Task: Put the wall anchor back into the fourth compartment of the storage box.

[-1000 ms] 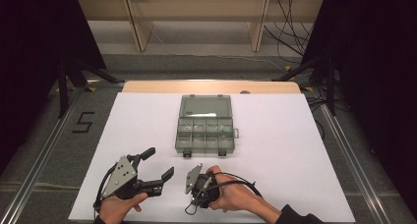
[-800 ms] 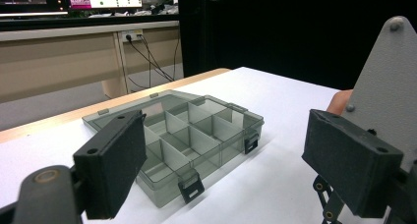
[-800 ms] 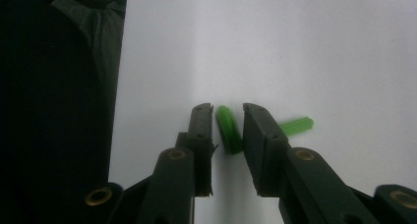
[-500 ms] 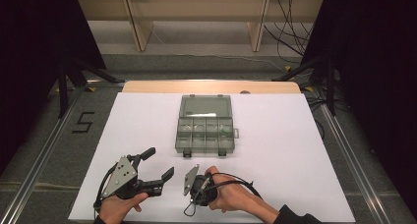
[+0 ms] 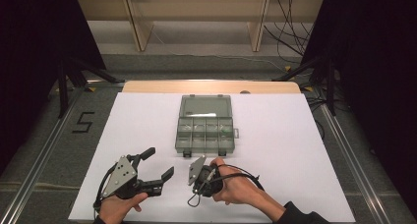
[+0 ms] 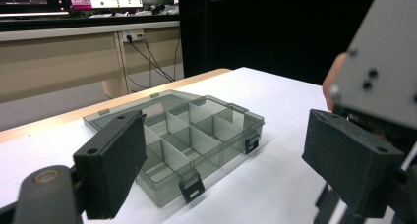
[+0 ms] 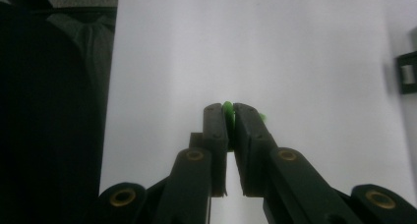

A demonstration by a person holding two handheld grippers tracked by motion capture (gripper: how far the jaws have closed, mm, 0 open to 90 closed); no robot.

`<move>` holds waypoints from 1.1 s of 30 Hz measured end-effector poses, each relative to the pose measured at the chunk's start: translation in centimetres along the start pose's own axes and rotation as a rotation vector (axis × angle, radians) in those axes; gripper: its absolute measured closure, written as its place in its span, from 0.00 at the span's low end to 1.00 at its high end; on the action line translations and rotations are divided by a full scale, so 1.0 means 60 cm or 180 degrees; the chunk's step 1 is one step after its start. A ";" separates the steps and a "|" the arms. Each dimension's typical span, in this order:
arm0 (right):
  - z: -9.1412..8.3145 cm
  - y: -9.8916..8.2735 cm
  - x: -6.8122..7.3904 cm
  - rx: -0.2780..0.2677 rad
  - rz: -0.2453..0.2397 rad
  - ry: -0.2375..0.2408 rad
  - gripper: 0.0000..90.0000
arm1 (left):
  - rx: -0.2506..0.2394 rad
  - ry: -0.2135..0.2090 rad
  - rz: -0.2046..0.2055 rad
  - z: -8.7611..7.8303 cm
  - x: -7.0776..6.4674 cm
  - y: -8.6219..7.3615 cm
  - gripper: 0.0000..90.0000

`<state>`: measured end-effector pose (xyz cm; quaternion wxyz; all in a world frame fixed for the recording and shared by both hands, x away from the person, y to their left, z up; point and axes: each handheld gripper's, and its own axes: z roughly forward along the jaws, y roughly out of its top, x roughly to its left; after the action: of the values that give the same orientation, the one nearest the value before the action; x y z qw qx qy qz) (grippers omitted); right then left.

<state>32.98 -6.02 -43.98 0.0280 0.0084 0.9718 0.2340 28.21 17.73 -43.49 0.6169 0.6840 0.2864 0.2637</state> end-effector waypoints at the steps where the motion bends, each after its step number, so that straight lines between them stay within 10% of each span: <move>1: -0.004 0.000 -0.003 -0.0032 0.0005 -0.0007 0.93 | 0.0000 0.0000 0.0003 0.000 0.000 0.000 0.18; 33: -0.104 -0.032 -0.102 -0.0377 0.0532 -0.0610 0.93 | -0.0004 0.0003 0.0001 0.000 0.000 0.000 0.18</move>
<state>38.70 -10.73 -39.01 0.1015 0.1100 0.9451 0.2906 28.24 17.73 -43.48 0.6171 0.6836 0.2864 0.2643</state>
